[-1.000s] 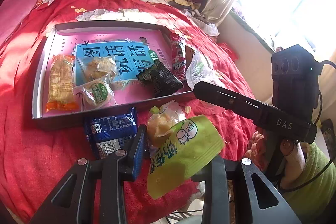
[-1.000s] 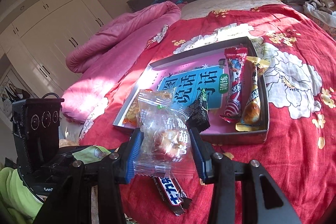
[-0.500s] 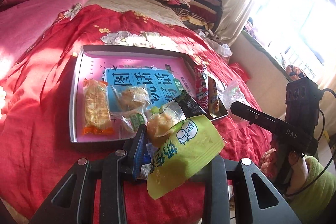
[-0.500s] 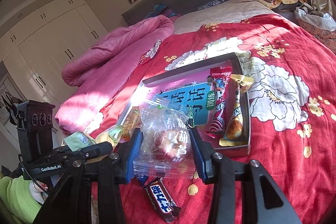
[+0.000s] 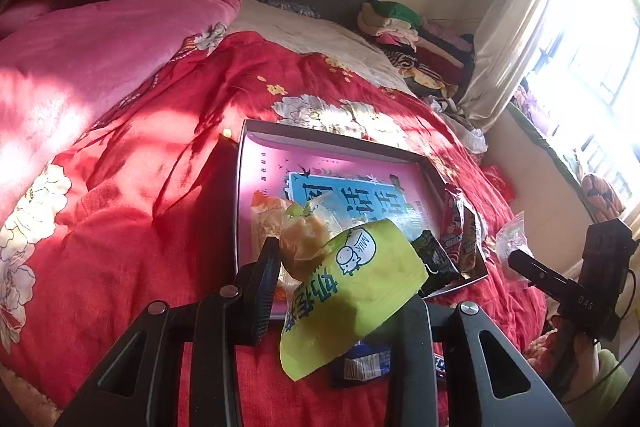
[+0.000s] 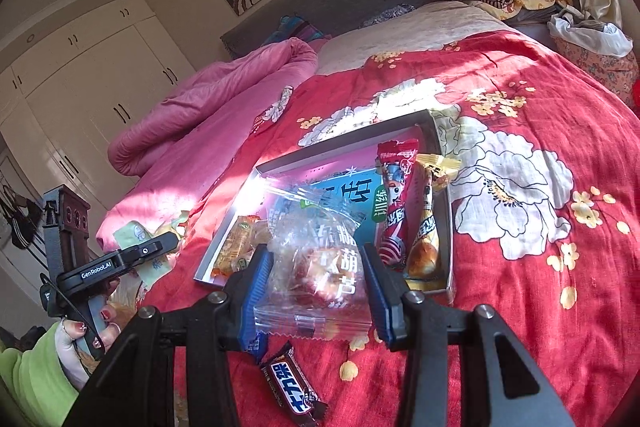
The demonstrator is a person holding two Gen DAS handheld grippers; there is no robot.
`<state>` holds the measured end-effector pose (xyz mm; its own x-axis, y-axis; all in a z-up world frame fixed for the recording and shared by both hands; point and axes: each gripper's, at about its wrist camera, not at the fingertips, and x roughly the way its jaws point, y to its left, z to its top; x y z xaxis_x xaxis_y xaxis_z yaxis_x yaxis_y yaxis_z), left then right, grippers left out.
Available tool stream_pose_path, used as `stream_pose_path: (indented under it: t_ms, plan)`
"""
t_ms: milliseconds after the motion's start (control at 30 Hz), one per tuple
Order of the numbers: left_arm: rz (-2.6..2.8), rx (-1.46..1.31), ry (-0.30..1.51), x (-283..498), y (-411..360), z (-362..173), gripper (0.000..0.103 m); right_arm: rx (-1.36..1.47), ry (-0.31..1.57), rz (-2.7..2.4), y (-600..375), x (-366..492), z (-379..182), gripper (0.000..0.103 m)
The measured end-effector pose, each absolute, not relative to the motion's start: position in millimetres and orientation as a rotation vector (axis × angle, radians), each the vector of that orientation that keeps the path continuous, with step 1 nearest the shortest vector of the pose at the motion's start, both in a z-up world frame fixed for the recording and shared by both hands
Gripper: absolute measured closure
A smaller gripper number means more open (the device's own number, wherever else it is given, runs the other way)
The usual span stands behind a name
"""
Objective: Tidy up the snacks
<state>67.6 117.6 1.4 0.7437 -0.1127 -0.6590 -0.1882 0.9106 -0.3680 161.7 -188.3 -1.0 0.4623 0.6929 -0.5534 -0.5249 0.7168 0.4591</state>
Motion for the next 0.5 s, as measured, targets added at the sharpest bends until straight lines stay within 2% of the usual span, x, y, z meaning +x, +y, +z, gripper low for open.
stream_pose_path:
  t_ms: [500]
  plan:
    - [0.07, -0.4, 0.763, 82.6, 109.6, -11.4, 0.069, 0.241, 0.735, 0.728, -193.1, 167.0, 9.3, 0.057]
